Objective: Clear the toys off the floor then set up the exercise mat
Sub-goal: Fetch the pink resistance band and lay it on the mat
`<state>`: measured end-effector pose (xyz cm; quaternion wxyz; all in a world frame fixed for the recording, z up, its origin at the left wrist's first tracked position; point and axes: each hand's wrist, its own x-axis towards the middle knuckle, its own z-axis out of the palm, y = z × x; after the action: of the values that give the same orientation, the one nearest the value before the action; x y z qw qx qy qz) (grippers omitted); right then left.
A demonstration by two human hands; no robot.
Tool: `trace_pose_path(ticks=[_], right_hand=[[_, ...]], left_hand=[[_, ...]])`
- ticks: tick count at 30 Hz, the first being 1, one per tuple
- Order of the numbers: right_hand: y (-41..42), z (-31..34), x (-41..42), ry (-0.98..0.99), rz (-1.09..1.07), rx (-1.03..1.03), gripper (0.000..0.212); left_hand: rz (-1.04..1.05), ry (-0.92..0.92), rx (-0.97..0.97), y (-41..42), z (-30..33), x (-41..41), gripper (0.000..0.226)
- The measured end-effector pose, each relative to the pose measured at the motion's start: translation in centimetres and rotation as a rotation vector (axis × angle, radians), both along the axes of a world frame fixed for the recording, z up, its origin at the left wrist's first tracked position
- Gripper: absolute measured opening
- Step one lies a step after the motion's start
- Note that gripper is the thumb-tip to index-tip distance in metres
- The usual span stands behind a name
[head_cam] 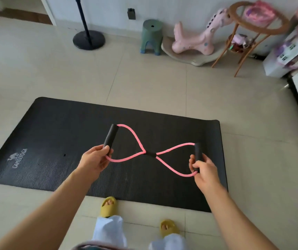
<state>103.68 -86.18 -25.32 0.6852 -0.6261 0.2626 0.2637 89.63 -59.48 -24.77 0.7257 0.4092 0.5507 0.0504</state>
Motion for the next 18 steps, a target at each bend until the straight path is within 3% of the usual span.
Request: trace_pose_path(ticks=[8,13,18], right_hand=[[7.0,-4.4,-0.9,-0.094,0.084,-0.282,0.033],[7.6,-10.5,1.4,-0.081,0.198,-0.521,0.028],[7.7,-18.7,3.6,0.044,0.107,-0.494,0.029]], left_hand=[[-0.126,0.110,0.064,9.4,-3.4,0.7,0.006],[-0.163,0.179,0.072,11.7,-9.4,2.8,0.011],[-0.186,0.224,0.028,11.7,-18.3,5.9,0.013]])
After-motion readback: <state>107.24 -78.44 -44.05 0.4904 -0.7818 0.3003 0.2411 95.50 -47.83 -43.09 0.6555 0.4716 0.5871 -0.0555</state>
